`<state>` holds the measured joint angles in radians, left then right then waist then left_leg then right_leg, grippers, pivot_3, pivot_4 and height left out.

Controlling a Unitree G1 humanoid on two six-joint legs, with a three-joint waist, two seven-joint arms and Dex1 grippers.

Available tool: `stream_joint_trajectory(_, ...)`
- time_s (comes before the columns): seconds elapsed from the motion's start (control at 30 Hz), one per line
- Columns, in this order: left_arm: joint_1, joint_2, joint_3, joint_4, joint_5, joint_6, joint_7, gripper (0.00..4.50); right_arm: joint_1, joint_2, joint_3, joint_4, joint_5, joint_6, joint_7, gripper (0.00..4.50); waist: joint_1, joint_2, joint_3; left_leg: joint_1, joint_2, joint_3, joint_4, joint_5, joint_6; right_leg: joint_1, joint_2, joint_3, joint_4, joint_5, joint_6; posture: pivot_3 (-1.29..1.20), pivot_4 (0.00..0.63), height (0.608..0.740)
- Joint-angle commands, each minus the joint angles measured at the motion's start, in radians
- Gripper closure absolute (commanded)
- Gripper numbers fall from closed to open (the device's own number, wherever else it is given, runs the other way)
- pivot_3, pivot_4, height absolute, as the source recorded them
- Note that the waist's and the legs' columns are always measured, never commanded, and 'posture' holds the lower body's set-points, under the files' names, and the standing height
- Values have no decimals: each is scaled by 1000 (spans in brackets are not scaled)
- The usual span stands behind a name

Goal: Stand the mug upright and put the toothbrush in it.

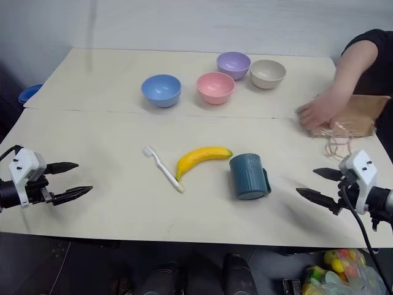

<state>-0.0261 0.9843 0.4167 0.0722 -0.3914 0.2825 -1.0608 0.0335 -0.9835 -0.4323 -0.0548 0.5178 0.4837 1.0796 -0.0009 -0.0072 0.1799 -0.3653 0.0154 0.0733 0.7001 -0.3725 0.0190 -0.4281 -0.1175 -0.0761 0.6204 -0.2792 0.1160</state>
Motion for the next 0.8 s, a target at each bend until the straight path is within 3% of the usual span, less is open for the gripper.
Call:
stream_joint_trajectory(0.03, 4, -1, 13, -31, -9, -8, -3, 14, 2, -3, -28, -21, 8, 3, 0, 20, 0, 0, 0, 0, 0, 0, 0, 0, 0, 0, 0, 0, 0, 0, 0, 0, 150, 740)
stream_joint_trajectory(0.43, -100, 16, -39, -105, -84, 134, -38, 14, 41, -48, -123, -154, 114, 155, 31, 20, 3, 0, 0, 0, 0, 0, 0, 0, 0, 0, 0, 0, 1, 0, 0, 0, 150, 740)
stream_joint_trajectory(0.8, -188, 34, -88, -75, -91, 186, -81, 14, 75, -38, -136, -219, 84, 155, 7, 20, 2, 0, 0, 0, 0, 0, 1, 0, 0, 0, 1, 1, 1, 0, 0, 0, 150, 740)
